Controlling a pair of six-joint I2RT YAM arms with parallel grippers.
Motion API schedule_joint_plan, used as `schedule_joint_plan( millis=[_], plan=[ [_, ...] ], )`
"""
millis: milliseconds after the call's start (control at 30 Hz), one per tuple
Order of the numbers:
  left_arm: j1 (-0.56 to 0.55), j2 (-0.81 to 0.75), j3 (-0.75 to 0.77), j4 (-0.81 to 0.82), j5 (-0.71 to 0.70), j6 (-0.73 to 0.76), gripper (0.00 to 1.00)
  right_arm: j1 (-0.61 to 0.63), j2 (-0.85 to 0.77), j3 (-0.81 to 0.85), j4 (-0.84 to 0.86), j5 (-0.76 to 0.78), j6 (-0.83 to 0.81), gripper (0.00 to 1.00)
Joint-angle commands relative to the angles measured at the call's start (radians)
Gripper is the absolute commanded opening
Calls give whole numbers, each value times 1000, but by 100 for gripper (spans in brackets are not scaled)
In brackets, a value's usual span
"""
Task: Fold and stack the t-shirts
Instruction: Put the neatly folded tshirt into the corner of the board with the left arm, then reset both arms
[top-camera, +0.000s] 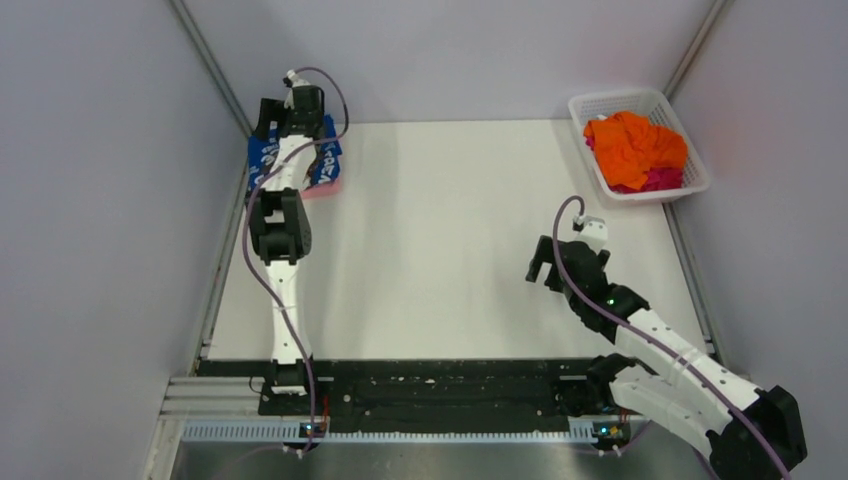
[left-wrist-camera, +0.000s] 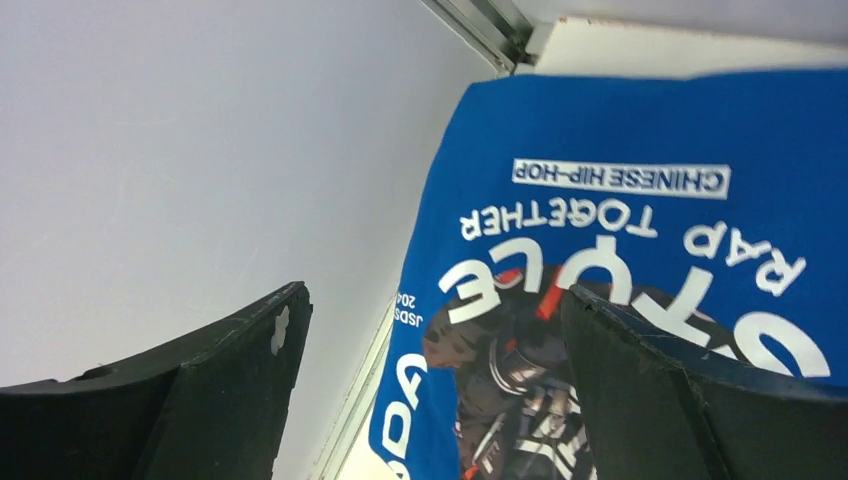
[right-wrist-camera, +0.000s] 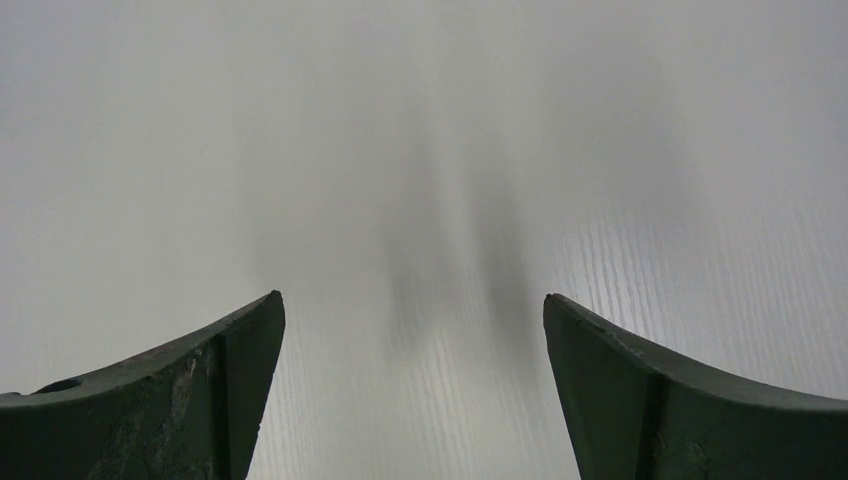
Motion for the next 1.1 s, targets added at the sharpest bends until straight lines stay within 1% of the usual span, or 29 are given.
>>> schedule_joint_plan(
  millis=[0, 100, 167, 233, 300, 333, 433, 500, 567, 633, 700, 767, 833, 900, 1067],
  plan=[
    [13, -158, 74, -47, 37, -192, 99, 5, -15, 58, -2, 40, 29, 99],
    [11, -294, -22, -129, 163, -353, 99, 5, -39, 49, -5, 38, 53, 99],
    [11, -433, -154, -167, 259, -487, 99, 4, -64, 41, -13, 34, 80, 99],
    [11, -573, -314, -160, 378, -608, 99, 5, -87, 35, -15, 22, 88, 99],
    [9, -729, -521, -64, 568, -657, 99, 5, -109, 31, -21, 12, 89, 99],
    [5, -803, -617, -26, 640, -682, 99, 5, -120, 29, -24, 5, 88, 99],
    [-7, -1022, -924, 72, 757, -794, 99, 5, -151, 16, -32, -12, 92, 99],
    [-50, -1159, -1122, 122, 828, -844, 99, 5, -167, 5, -40, -19, 102, 99],
    [-93, -1290, -1308, 160, 848, -874, 99, 5, -181, -6, -46, -20, 115, 99],
    [-167, -1437, -1500, 176, 828, -879, 99, 5, -189, -19, -50, -21, 125, 99],
    [-231, -1550, -1652, 176, 768, -899, 99, 5, -190, -31, -52, -20, 136, 99],
    [-272, -1640, -1760, 179, 774, -909, 99, 5, -189, -49, -51, -21, 151, 99],
    [-288, -1709, -1819, 139, 748, -944, 99, 5, -189, -66, -47, -17, 166, 99],
    [-290, -1762, -1850, 133, 731, -960, 99, 5, -190, -80, -46, 4, 201, 99],
    [-290, -1800, -1825, 110, 720, -932, 99, 5, -188, -100, 17, -22, 174, 99]
  ],
)
